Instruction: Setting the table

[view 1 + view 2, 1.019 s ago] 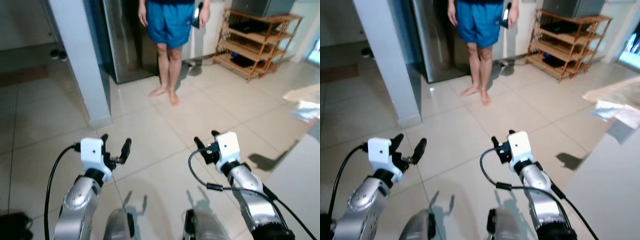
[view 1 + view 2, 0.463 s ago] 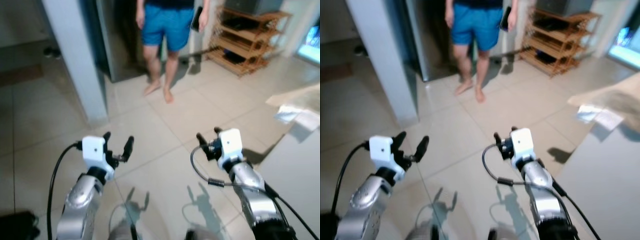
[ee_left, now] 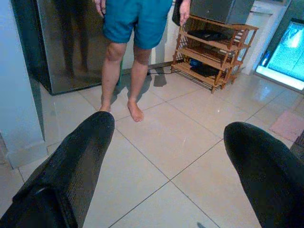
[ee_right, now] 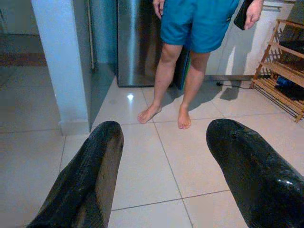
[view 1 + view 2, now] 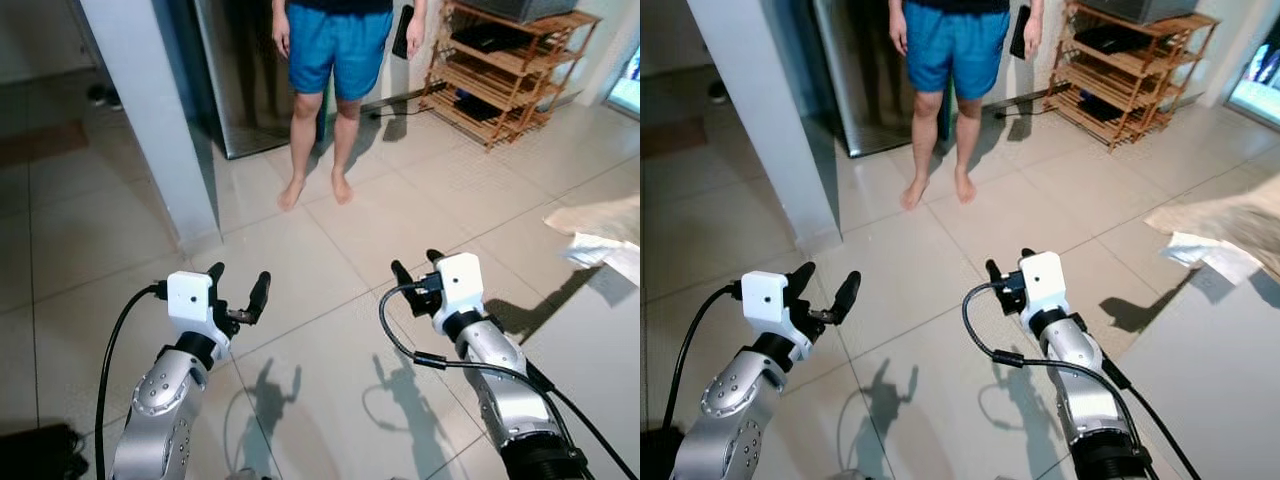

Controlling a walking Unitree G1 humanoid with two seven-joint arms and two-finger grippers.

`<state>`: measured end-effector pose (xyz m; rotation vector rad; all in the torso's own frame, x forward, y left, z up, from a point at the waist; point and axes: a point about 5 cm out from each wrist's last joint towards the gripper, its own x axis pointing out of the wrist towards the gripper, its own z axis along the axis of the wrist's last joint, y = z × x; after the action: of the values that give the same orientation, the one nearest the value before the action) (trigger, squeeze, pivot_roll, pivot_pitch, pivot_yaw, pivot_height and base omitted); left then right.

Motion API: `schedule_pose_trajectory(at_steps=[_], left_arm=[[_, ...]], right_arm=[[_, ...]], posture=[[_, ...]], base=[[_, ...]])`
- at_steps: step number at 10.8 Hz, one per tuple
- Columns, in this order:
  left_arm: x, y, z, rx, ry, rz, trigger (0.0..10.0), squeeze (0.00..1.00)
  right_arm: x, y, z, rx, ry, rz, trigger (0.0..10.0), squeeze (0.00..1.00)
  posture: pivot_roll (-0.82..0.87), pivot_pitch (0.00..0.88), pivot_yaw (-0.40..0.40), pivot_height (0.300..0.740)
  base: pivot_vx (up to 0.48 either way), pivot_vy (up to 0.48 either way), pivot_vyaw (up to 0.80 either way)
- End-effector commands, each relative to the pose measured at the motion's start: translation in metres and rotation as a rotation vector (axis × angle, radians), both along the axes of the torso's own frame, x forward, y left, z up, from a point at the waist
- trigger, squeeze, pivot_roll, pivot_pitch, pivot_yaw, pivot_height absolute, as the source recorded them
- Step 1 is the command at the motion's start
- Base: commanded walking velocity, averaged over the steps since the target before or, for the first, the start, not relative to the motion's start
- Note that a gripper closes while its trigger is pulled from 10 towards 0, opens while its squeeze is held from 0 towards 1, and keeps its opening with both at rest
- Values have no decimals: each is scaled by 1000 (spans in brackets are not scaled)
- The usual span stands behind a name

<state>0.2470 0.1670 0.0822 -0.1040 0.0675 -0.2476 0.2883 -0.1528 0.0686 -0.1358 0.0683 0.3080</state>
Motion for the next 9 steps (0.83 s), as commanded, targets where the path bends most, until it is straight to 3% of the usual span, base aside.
schedule_pose_trajectory(at_steps=[1, 4, 9], left_arm=[[-1, 0, 1, 10, 1, -3, 10000, 0], [1, 0, 1, 13, -2, -9, 10000, 0], [-2, -3, 0, 10, 4, -11, 10000, 0]], right_arm=[[1, -1, 1, 9, -8, -11, 10000, 0], [2, -2, -1, -15, -10, -35, 10000, 0], [1, 0, -4, 2, 26, -11, 10000, 0]], posture=[[-45, 0, -11, 740], [-41, 0, -6, 740], [-37, 0, -13, 740]], base=[[0, 0, 0], [0, 0, 0], [0, 0, -800]])
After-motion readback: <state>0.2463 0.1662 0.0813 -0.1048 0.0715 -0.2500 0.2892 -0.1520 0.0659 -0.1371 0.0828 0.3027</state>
